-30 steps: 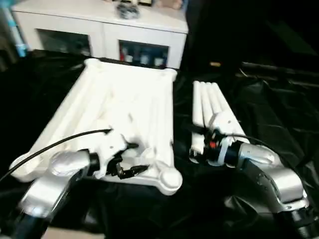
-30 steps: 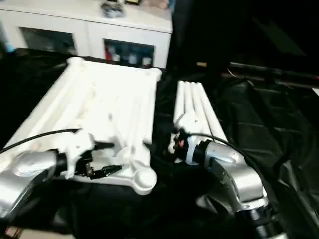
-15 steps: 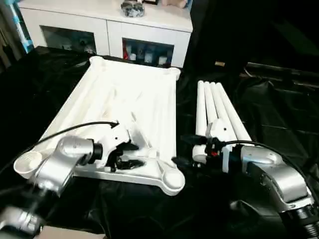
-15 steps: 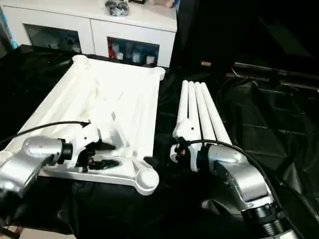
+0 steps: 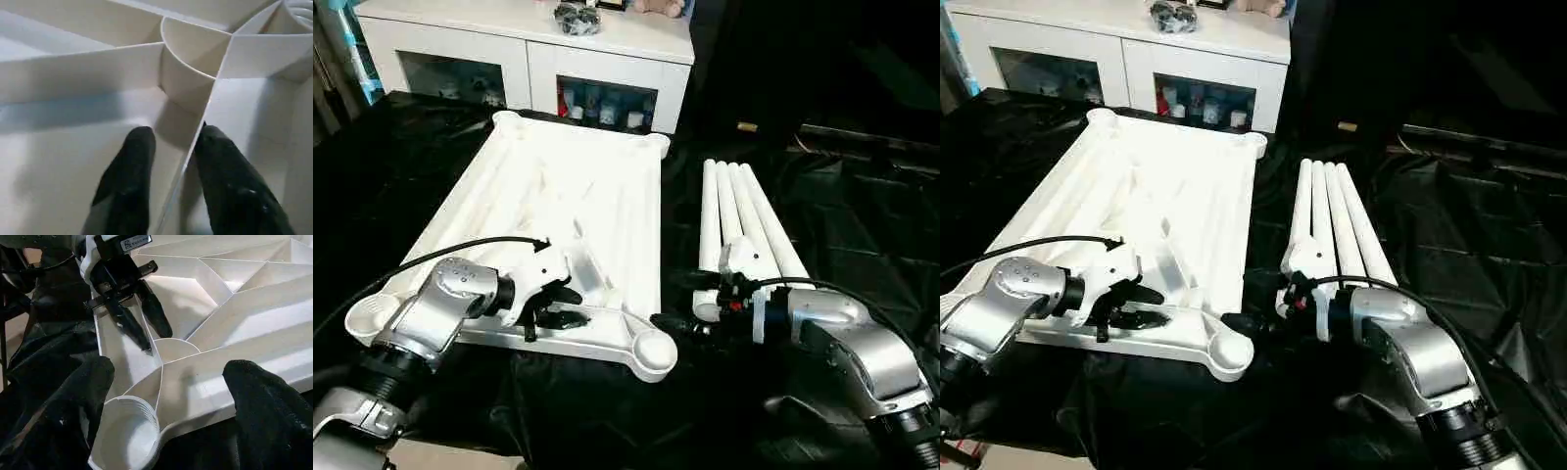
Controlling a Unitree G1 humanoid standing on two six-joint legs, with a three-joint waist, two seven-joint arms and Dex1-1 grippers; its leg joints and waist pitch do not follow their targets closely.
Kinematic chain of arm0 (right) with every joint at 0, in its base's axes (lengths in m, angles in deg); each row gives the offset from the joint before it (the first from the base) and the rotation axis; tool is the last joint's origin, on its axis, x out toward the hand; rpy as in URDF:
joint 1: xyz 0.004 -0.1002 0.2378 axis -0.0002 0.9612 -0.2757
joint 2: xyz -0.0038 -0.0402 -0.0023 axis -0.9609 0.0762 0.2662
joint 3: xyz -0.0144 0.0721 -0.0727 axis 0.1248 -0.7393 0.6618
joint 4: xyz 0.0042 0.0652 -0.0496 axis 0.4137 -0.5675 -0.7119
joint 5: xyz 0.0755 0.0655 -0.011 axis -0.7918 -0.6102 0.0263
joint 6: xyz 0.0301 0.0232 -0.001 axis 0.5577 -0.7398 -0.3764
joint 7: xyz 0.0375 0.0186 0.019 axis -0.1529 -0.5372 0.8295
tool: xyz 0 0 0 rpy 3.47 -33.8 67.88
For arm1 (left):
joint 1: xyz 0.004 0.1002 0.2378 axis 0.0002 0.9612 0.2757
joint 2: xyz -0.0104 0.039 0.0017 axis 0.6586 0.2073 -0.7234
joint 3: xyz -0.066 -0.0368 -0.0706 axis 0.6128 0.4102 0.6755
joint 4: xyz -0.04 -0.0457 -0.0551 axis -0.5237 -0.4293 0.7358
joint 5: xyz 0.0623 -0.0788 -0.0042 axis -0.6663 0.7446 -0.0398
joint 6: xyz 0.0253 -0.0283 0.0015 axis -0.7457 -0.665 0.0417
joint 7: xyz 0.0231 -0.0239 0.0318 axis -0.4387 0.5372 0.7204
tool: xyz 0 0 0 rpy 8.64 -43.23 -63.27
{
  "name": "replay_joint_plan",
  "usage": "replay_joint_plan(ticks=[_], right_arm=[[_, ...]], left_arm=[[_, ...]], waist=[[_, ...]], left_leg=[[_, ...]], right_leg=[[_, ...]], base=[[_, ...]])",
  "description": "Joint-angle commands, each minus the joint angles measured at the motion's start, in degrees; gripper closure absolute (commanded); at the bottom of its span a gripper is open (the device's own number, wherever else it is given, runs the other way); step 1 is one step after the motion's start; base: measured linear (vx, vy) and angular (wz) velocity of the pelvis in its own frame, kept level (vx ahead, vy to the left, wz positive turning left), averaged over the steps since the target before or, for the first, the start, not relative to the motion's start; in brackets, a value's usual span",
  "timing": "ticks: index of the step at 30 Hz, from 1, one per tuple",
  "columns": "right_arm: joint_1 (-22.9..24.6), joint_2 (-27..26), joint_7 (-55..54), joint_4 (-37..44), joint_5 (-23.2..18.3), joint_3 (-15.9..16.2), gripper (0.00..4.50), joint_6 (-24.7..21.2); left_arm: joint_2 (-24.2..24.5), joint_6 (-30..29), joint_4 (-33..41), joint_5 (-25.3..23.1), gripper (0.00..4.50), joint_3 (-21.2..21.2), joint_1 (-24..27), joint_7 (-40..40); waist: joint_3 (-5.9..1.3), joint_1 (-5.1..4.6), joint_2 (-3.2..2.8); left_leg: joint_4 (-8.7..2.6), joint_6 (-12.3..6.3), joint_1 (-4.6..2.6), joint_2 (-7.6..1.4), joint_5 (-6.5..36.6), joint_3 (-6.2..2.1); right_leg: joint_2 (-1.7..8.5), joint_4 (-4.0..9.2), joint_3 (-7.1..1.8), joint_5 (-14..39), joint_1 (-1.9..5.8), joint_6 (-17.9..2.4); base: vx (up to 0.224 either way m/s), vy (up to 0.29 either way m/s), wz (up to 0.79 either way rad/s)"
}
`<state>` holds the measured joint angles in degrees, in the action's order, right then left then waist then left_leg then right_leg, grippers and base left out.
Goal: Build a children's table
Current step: Move table base
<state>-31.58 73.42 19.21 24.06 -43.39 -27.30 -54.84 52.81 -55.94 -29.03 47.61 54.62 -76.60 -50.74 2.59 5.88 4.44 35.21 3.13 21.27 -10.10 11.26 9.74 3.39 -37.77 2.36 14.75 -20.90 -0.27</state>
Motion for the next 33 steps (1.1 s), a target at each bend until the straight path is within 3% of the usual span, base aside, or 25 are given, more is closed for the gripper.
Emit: replay_joint_plan(ticks=[1,5,10,16,19,21,22,23,25,29,33], right_arm=[[-0.17,0.33,-0.65,0.95,0.29,-0.3,0.43,0.14],[-0.14,0.09,-1.09,1.0,0.43,-0.36,0.43,0.07],[-0.32,-0.16,-1.62,0.55,0.94,-0.37,0.43,0.69],[-0.96,-0.31,-1.9,-0.2,1.06,-0.48,0.43,0.96],[-1.43,-0.55,-1.89,-0.66,1.28,-0.38,0.43,1.07],[-1.55,-0.61,-1.94,-0.75,1.29,-0.39,0.43,1.07],[-1.59,-0.64,-1.96,-0.72,1.21,-0.43,0.43,1.02],[-1.61,-0.66,-2.03,-0.7,1.16,-0.49,0.43,1.02],[-1.47,-0.65,-2.27,-0.71,1.16,-0.65,0.43,1.2],[-0.86,-0.47,-2.66,-0.57,1.16,-0.99,0.43,1.37],[-0.57,-0.5,-2.86,-0.57,1.17,-1.15,0.43,1.43]], left_arm=[[-0.69,-2.18,2.65,-0.09,3.27,1.99,0.09,3.6],[-0.53,-6.33,7.91,-0.77,3.47,3.51,2.37,6.83],[-0.49,-7.63,12.78,-1.38,3.77,5.28,4.54,10.49],[0.42,-12.51,20.27,-1.57,4.0,6.18,6.48,12.83],[0.79,-16.27,22.98,-2.79,4.05,6.5,7.55,15.05],[0.93,-17.33,23.23,-3.23,4.13,6.52,7.66,15.55],[1.1,-18.01,23.7,-3.45,4.13,6.56,7.82,15.71],[1.26,-19.08,24.43,-3.67,4.16,6.7,8.04,16.0],[2.28,-21.14,27.12,-4.31,4.23,6.41,8.6,15.91],[4.85,-22.07,33.41,-6.02,4.33,5.68,9.05,15.48],[6.41,-23.38,37.85,-7.04,4.49,5.29,7.76,14.66]], waist=[[-2.65,0.1,-1.05],[-2.7,0.23,-0.9],[-2.91,-0.54,-0.61],[-3.21,-0.55,-0.37],[-3.12,-0.73,-0.6],[-3.01,-0.87,-0.42],[-2.95,-0.9,-0.76],[-2.95,-1.1,-0.53],[-2.91,-1.43,-0.62],[-2.87,-2.22,-0.89],[-2.78,-2.19,-1.0]], left_leg=[[-5.2,1.47,-1.36,-3.69,11.2,-1.21],[-5.26,1.43,-1.1,-3.79,10.56,-1.29],[-4.95,-0.33,-0.68,-3.46,6.33,-1.2],[-4.65,-2.78,-0.89,-3.47,0.99,-1.01],[-4.61,-2.65,-0.92,-3.4,0.95,-0.95],[-4.71,-2.53,-0.94,-3.44,1.43,-0.96],[-4.7,-2.29,-0.94,-3.35,2.37,-0.96],[-4.76,-2.0,-0.88,-3.38,2.86,-0.99],[-4.82,-1.67,-0.9,-3.42,3.33,-1.02],[-4.79,-1.81,-0.8,-3.38,3.35,-1.04],[-4.7,-1.91,-1.02,-3.44,3.21,-0.95]], right_leg=[[5.44,5.06,-2.94,3.11,1.36,-12.39],[5.49,4.94,-2.92,3.37,1.52,-12.29],[5.17,4.61,-2.78,-2.54,1.95,-12.64],[4.8,3.97,-2.53,-10.16,2.04,-14.17],[4.68,3.9,-2.55,-11.47,2.06,-14.69],[4.68,4.01,-2.56,-10.94,2.07,-14.66],[4.79,4.11,-2.63,-9.7,2.09,-14.66],[4.8,4.2,-2.64,-9.11,2.21,-14.61],[4.8,4.22,-2.63,-8.73,2.2,-14.7],[4.69,4.31,-2.62,-8.89,2.27,-14.84],[4.53,4.3,-2.66,-8.99,2.13,-15.17]], base=[[0.0,0.0,0.0],[0.0,0.0,0.0],[0.0,0.0,0.0],[0.0,0.0,0.0],[0.0,0.0,0.0],[0.0,0.0,0.0],[0.0,0.0,0.0],[0.0,0.0,0.0],[0.0,0.0,0.0],[0.0,0.0,0.0],[0.0,0.0,0.0]])
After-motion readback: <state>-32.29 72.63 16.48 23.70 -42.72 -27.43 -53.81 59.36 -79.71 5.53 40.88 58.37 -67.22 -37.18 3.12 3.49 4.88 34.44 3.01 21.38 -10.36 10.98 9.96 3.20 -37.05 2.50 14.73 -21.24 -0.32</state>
